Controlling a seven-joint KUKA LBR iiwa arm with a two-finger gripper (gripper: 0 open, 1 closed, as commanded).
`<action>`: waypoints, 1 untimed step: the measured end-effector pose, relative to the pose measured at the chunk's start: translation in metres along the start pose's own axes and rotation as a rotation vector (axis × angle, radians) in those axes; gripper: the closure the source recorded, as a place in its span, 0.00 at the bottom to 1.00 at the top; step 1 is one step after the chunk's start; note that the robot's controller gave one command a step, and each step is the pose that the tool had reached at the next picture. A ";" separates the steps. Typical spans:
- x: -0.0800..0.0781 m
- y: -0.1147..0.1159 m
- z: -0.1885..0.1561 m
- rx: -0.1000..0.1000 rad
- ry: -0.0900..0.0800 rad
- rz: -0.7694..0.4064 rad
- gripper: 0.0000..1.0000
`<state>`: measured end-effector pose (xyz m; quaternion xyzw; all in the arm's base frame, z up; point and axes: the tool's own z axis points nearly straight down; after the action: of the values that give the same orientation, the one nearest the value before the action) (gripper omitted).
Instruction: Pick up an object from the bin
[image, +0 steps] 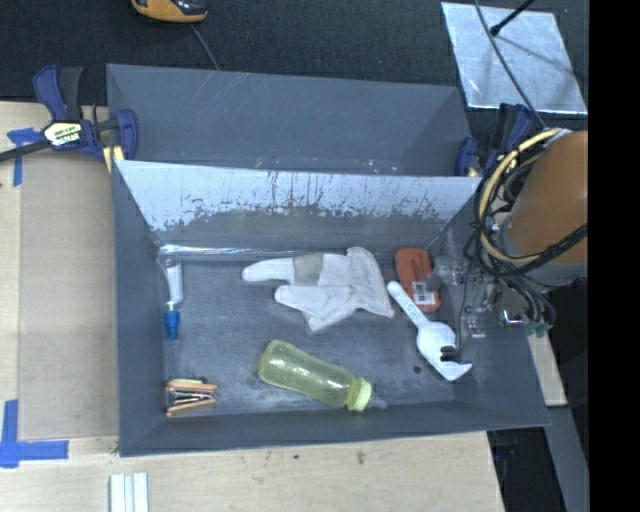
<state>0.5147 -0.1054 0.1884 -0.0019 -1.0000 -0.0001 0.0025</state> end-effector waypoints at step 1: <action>-0.002 0.000 -0.005 0.001 -0.009 -0.003 0.00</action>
Offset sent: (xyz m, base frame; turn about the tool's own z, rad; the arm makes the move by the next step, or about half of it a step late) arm 0.0411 0.0556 -0.0942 -0.0600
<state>0.5164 -0.1050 0.1931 -0.0005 -1.0000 0.0006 -0.0018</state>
